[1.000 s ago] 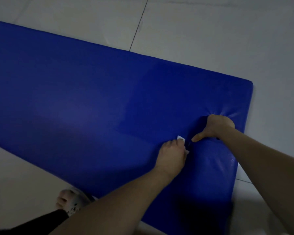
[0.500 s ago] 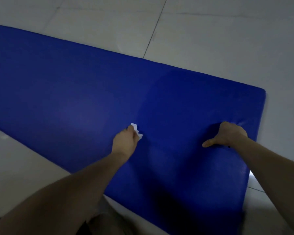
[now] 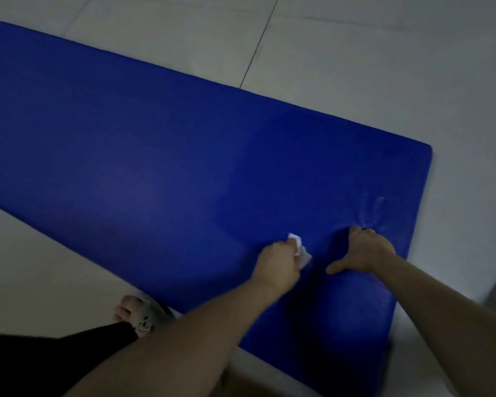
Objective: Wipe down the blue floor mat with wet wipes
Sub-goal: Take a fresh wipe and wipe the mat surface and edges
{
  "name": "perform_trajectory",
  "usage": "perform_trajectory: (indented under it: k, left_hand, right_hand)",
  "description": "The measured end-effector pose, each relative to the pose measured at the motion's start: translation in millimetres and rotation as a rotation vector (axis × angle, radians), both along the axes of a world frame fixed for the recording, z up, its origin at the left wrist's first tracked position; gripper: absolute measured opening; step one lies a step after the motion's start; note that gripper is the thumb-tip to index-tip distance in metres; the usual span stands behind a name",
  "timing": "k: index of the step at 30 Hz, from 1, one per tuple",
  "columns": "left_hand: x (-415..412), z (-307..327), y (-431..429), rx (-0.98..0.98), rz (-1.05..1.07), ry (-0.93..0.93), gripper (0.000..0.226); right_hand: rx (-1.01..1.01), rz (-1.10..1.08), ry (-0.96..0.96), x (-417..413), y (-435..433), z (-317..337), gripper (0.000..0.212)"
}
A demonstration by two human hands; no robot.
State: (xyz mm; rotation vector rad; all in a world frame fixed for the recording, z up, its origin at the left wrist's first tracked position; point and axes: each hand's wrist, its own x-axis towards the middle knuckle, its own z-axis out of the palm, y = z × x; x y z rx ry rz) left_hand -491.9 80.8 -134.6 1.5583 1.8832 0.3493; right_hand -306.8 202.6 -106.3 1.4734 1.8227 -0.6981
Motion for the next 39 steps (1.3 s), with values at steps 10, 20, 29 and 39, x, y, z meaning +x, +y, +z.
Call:
perform_trajectory:
  k: [10, 20, 29, 39]
  left_hand:
    - [-25.4, -3.6, -0.9, 0.091, -0.167, 0.303, 0.031]
    - [-134.4, 0.0, -7.6, 0.004, 0.364, 0.326, 0.015]
    - [0.0, 4.3, -35.1, 0.059, -0.063, 0.289, 0.027]
    - [-23.5, 3.3, -42.6, 0.156, -0.162, 0.270, 0.024]
  right_hand:
    - [0.000, 0.074, 0.020, -0.4, 7.0, 0.2, 0.101]
    - [0.025, 0.087, 0.014, -6.3, 10.5, 3.1, 0.091]
    - [0.007, 0.107, 0.003, -5.9, 9.0, 3.9, 0.093]
    - [0.010, 0.109, -0.001, -1.9, 10.8, -2.3, 0.092]
